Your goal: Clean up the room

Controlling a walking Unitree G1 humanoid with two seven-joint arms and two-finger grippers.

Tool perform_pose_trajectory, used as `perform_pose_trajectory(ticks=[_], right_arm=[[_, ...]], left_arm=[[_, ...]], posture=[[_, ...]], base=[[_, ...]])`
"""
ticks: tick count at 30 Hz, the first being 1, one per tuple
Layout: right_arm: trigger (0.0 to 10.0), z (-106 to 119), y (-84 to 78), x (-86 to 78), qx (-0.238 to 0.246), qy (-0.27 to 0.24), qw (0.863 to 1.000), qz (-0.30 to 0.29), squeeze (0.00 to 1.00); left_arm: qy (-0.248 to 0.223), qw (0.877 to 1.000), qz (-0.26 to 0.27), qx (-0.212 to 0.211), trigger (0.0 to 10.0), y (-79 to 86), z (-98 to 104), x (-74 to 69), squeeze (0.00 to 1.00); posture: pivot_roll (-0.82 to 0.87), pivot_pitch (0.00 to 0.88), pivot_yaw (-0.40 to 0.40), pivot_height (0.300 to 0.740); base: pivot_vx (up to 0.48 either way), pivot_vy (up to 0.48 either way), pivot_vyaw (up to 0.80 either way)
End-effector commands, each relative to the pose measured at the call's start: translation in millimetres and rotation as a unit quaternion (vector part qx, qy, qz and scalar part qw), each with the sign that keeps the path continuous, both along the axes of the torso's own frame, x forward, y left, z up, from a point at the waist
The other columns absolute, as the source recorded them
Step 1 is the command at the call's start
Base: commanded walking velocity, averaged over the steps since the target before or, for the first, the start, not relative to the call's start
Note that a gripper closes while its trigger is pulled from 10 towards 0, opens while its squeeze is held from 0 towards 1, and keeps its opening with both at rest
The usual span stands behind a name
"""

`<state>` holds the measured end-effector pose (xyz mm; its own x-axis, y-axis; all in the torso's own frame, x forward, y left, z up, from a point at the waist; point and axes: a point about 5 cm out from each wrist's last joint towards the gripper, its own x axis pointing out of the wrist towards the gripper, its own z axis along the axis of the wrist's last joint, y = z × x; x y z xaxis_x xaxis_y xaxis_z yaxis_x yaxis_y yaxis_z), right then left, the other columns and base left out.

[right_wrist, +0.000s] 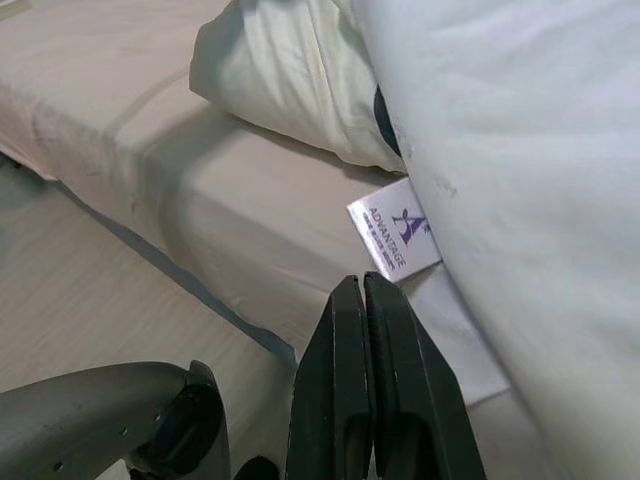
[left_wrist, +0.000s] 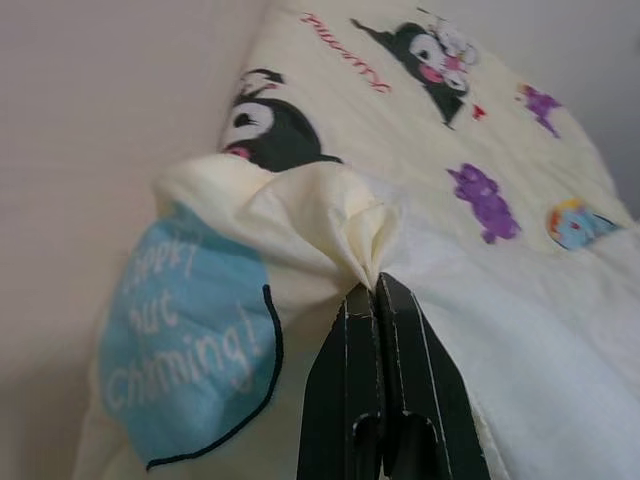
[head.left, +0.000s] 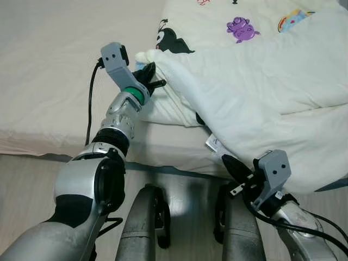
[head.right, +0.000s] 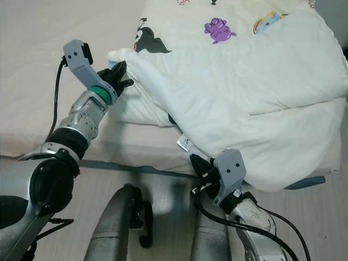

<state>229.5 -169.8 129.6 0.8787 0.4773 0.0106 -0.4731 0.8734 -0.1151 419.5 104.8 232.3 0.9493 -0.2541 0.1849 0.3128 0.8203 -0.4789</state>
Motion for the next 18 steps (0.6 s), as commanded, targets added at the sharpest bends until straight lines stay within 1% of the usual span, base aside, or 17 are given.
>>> perform_pose_trajectory(ticks=[1,2,4,5,6,7,8,10,11,15,16,18], right_arm=[[10.0,-7.5,-0.4,-6.2,0.003,0.013,1.000,-0.004,0.00],[10.0,-7.5,-0.4,-6.2,0.003,0.013,1.000,-0.004,0.00],[10.0,-8.1,-1.8,-8.0,0.001,0.014,1.000,-0.007,0.00],[10.0,-9.1,-2.7,-9.6,0.001,0.015,1.000,-0.010,0.00],[10.0,-9.1,-2.7,-9.6,0.001,0.015,1.000,-0.010,0.00],[10.0,-9.9,-3.4,-10.6,0.001,0.016,1.000,-0.012,0.00],[10.0,-9.9,-3.4,-10.6,0.001,0.016,1.000,-0.012,0.00],[10.0,-11.8,-3.4,-11.9,0.002,0.018,1.000,-0.013,0.00],[10.0,-13.1,-1.9,-11.8,0.003,0.020,1.000,-0.011,0.00],[10.0,-13.5,-1.1,-11.5,0.003,0.020,1.000,-0.009,0.00],[10.0,-13.6,1.0,-9.7,0.003,0.020,1.000,-0.005,0.00],[10.0,-13.6,1.0,-9.7,0.003,0.020,1.000,-0.005,0.00]], left_arm=[[0.014,0.999,0.027,-0.018,0.0,7.3,-5.5,0.2,0.00],[0.014,0.999,0.027,-0.018,0.0,7.3,-5.5,0.2,0.00],[0.004,1.000,-0.010,-0.026,0.0,3.6,-4.1,-0.6,0.00],[-0.012,0.998,-0.057,-0.001,0.0,-0.5,-6.3,-3.0,0.00],[-0.012,0.998,-0.057,-0.001,0.0,-0.5,-6.3,-3.0,0.00],[-0.022,0.995,-0.091,0.017,0.0,-3.2,-8.4,-5.0,0.00],[-0.022,0.995,-0.091,0.017,0.0,-3.2,-8.4,-5.0,0.00],[-0.039,0.987,-0.148,0.058,0.0,-3.8,-17.0,-10.4,0.00],[-0.047,0.981,-0.177,0.070,0.0,-1.0,-23.6,-14.1,0.00],[-0.049,0.979,-0.184,0.069,0.0,0.4,-25.4,-15.2,0.00],[-0.058,0.975,-0.203,0.071,0.0,6.0,-30.1,-18.5,0.00],[-0.058,0.975,-0.203,0.071,0.0,6.0,-30.1,-18.5,0.00]], posture=[[-0.13,0.318,0.208,0.628],[-0.13,0.318,0.208,0.628],[-0.13,0.315,0.216,0.628],[-0.13,0.309,0.223,0.628],[-0.13,0.309,0.223,0.628],[-0.13,0.309,0.223,0.628],[-0.13,0.309,0.223,0.628],[-0.12,0.303,0.218,0.628],[-0.12,0.299,0.214,0.628],[-0.12,0.299,0.214,0.628],[-0.11,0.299,0.209,0.628],[-0.11,0.299,0.209,0.628]], base=[[0.000,0.000,0.00],[0.000,0.000,0.00],[0.000,0.000,0.00],[0.000,0.000,0.00],[0.000,0.000,0.00],[0.000,0.000,0.00],[0.000,0.000,0.00],[0.000,0.000,0.00],[0.000,0.000,0.00],[0.000,0.000,0.00],[0.000,0.000,0.00],[0.000,0.000,0.00]])
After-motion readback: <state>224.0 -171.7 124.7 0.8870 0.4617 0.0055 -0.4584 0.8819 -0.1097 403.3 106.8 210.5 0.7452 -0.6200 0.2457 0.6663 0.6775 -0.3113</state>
